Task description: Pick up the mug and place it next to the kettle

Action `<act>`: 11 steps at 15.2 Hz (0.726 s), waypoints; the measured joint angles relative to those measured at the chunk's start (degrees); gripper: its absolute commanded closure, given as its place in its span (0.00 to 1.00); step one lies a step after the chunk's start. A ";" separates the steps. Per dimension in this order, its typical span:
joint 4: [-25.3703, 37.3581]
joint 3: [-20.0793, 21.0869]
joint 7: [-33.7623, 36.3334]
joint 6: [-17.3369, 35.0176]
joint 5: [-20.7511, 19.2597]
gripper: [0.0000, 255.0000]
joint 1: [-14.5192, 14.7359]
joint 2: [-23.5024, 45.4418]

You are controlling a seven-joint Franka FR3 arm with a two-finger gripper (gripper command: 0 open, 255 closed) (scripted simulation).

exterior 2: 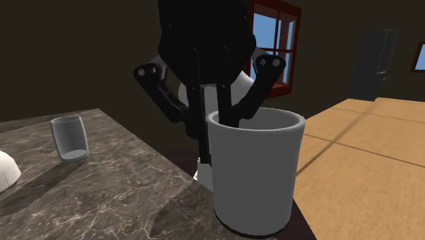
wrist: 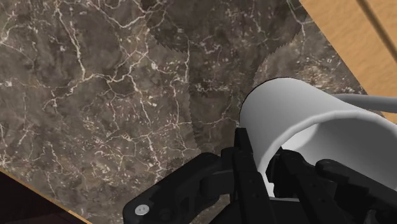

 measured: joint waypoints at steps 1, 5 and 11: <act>0.60 -0.06 -0.04 -0.76 -0.04 1.00 -0.04 -0.15; 3.62 0.07 0.29 -3.86 -0.05 1.00 0.03 -0.25; 8.18 -0.03 0.39 -8.49 -0.15 1.00 -0.03 -0.31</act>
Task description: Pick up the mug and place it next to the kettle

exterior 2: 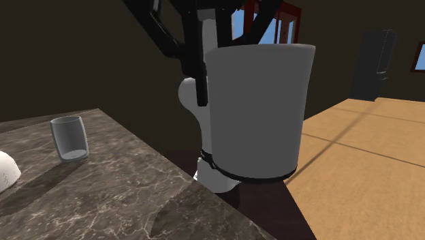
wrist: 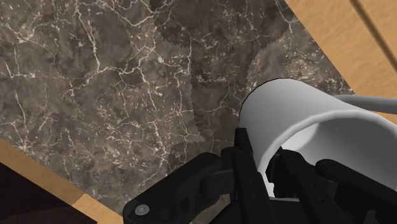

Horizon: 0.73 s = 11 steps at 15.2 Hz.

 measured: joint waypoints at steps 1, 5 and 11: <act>0.88 0.00 0.03 -0.71 0.00 1.00 0.01 0.16; 3.96 0.07 0.27 -3.59 0.01 1.00 0.06 0.36; 0.06 -4.27 -5.41 -5.61 -2.23 1.00 -2.34 -5.30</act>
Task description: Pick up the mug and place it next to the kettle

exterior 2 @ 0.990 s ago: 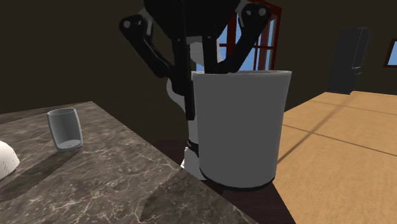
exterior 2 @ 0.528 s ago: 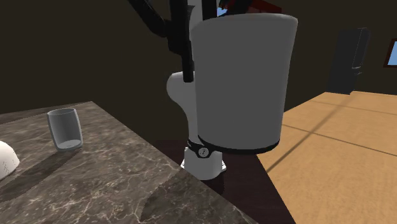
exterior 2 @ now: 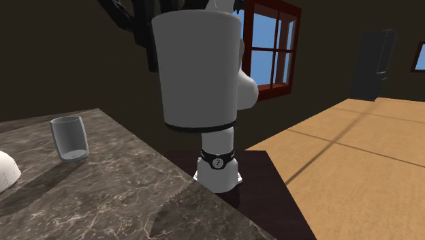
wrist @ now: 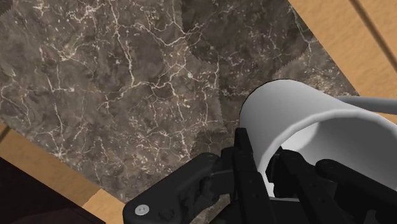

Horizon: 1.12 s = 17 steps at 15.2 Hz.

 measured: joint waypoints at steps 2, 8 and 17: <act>-0.77 -1.78 -2.24 -0.66 -1.00 1.00 -0.92 -1.38; -2.52 -7.76 -9.73 -2.76 -4.69 1.00 -3.96 -5.26; -0.86 -17.35 -21.42 -5.85 -10.50 1.00 -7.96 -7.43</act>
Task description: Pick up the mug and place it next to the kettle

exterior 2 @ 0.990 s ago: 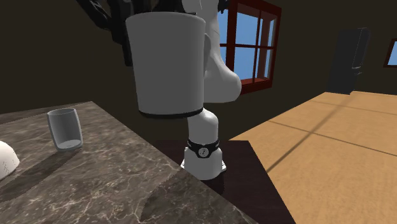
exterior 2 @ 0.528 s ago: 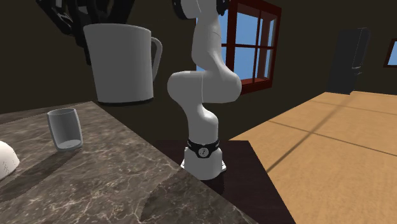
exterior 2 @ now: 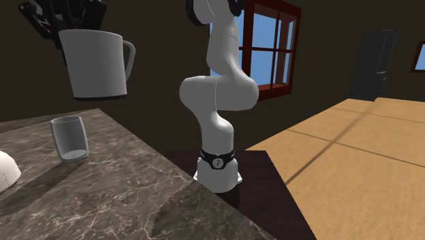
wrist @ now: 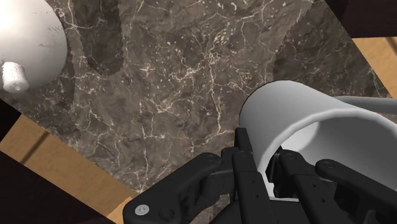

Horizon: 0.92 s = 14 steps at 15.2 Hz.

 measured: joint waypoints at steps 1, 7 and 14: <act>0.83 -1.31 -1.48 -0.26 -0.57 1.00 -0.27 0.42; 4.32 -9.10 -10.23 -0.77 -3.95 1.00 -1.73 2.24; 11.34 -19.02 -20.87 -1.62 -6.04 1.00 -1.71 6.64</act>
